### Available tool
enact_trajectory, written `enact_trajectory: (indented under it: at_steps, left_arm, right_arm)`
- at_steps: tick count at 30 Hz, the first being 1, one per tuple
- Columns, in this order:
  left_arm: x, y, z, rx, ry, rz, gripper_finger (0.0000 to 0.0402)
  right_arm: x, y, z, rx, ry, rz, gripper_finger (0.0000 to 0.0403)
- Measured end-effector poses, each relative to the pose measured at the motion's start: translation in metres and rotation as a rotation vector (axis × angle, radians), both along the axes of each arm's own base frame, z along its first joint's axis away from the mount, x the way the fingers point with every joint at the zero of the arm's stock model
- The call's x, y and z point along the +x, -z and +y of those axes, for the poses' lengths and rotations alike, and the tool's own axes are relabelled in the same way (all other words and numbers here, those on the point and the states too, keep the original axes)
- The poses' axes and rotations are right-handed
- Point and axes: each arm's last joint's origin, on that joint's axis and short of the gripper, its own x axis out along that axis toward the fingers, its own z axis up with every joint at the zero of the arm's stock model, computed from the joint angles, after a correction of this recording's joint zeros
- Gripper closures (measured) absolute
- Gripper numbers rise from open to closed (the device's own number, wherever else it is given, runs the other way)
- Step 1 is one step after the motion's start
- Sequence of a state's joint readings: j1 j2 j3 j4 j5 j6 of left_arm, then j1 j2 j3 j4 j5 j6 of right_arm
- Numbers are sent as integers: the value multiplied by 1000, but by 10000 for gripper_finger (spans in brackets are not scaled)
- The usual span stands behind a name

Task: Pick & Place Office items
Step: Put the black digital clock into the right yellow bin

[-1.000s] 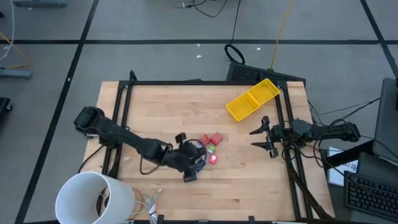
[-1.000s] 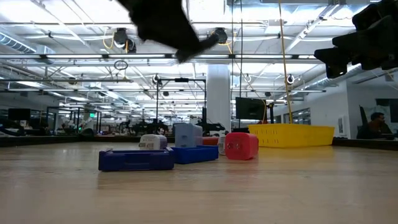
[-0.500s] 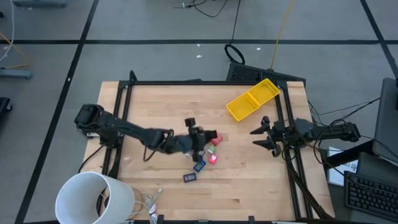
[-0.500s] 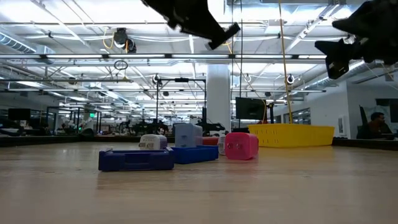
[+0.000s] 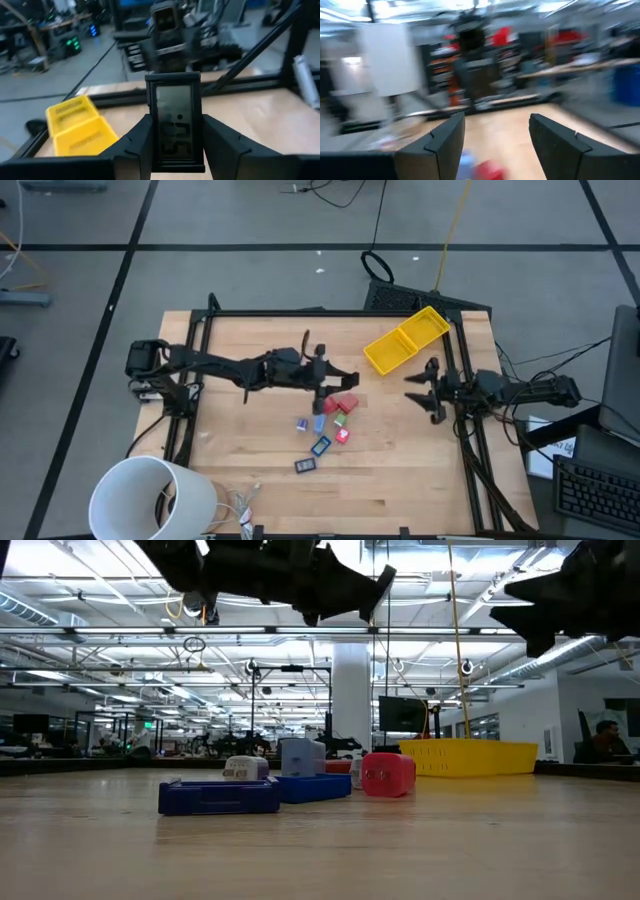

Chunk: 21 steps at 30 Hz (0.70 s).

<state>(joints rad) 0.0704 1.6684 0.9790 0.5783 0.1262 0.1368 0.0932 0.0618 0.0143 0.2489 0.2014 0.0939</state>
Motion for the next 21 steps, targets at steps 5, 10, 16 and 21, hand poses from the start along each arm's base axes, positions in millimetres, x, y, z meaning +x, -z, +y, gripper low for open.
enact_trajectory:
  at_steps: [5,10,16,21]
  left_arm:
    - [-3,1,10,14,2,-53,241]
    - [-4,-6,15,1,-7,-122,250]
    - [-4,-11,13,33,22,-176,265]
    - [-4,-11,16,32,8,-174,242]
  right_arm:
    - [2,-14,-2,-126,125,-115,193]
    - [8,-22,-2,-165,143,-168,179]
    - [29,-17,-6,-255,190,-1,132]
    - [51,-37,-20,-279,296,1,105]
